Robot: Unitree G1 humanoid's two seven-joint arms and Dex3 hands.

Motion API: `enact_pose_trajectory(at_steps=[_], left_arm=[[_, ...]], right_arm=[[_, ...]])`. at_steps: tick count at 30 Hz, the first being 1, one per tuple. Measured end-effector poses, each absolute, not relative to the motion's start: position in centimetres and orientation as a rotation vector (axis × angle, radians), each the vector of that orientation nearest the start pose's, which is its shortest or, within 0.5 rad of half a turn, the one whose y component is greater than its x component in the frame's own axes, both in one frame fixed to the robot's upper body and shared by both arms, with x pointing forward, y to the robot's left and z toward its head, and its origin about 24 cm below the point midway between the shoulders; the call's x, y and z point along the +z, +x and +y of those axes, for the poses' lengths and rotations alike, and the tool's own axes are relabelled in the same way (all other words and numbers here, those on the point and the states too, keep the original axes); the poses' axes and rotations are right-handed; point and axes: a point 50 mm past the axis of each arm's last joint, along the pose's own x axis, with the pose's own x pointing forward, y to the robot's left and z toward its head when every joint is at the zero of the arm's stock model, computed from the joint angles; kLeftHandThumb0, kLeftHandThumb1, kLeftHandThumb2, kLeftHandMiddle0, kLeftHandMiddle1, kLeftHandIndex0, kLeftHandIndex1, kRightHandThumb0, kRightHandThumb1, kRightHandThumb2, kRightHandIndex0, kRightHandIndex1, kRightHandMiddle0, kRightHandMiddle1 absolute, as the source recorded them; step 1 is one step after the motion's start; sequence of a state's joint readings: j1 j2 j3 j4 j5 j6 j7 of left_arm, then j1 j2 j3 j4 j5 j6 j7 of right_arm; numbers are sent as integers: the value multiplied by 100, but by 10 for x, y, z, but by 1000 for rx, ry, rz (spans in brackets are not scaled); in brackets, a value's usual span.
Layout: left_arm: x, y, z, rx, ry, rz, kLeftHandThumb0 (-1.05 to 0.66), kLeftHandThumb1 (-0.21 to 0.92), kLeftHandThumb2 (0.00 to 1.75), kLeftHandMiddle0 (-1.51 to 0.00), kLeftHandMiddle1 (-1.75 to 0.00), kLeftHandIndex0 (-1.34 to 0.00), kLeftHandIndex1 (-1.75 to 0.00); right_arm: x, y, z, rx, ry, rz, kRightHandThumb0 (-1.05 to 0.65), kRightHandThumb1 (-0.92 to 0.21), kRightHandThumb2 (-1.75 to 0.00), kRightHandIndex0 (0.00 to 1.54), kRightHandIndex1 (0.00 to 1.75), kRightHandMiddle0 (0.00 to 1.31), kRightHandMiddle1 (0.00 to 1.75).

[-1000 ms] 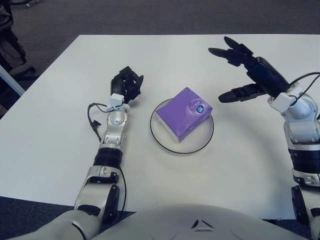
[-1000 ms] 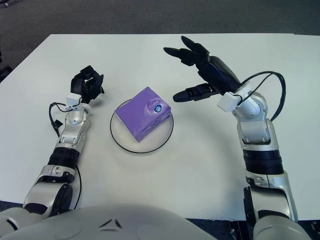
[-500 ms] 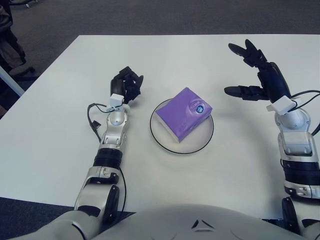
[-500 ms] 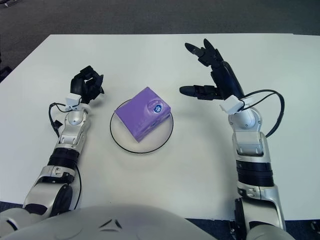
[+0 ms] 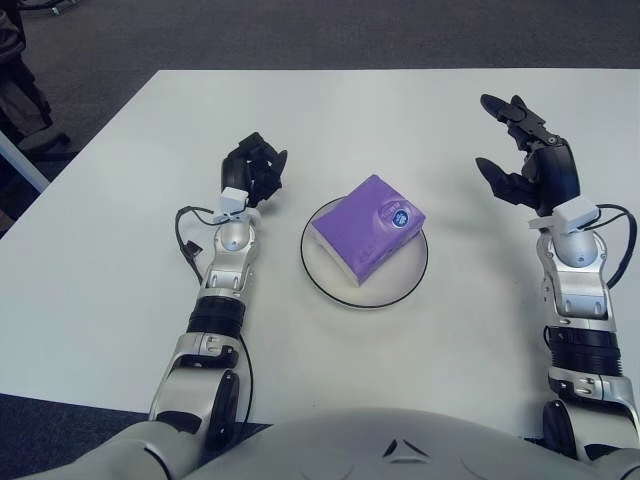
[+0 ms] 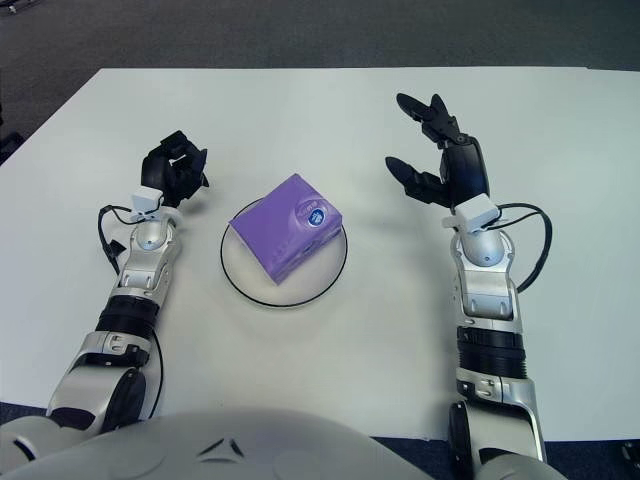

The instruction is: Put the tissue paper into the plate.

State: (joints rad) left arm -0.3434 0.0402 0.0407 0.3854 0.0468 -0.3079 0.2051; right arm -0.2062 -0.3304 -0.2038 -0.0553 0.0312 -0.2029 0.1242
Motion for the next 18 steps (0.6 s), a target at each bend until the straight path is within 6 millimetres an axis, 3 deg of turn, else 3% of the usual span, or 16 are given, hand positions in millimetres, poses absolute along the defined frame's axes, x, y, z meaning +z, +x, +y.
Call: enact_pose_trajectory(at_steps=[5, 15, 18], left_arm=[[75, 313, 151, 149, 54, -263, -35, 92, 34, -102, -175, -92, -175], [75, 313, 152, 150, 56, -264, -35, 92, 34, -102, -175, -92, -175], [75, 313, 152, 150, 55, -265, -35, 92, 34, -102, -175, -92, -175]], right_arm=[[145, 278, -231, -27, -286, -421, -38, -92, -47, 85, 2, 46, 54], [139, 280, -233, -46, -219, -366, -37, -92, -43, 90, 4, 49, 62], [138, 280, -232, -48, -207, -365, -36, -92, -38, 96, 7, 41, 124]])
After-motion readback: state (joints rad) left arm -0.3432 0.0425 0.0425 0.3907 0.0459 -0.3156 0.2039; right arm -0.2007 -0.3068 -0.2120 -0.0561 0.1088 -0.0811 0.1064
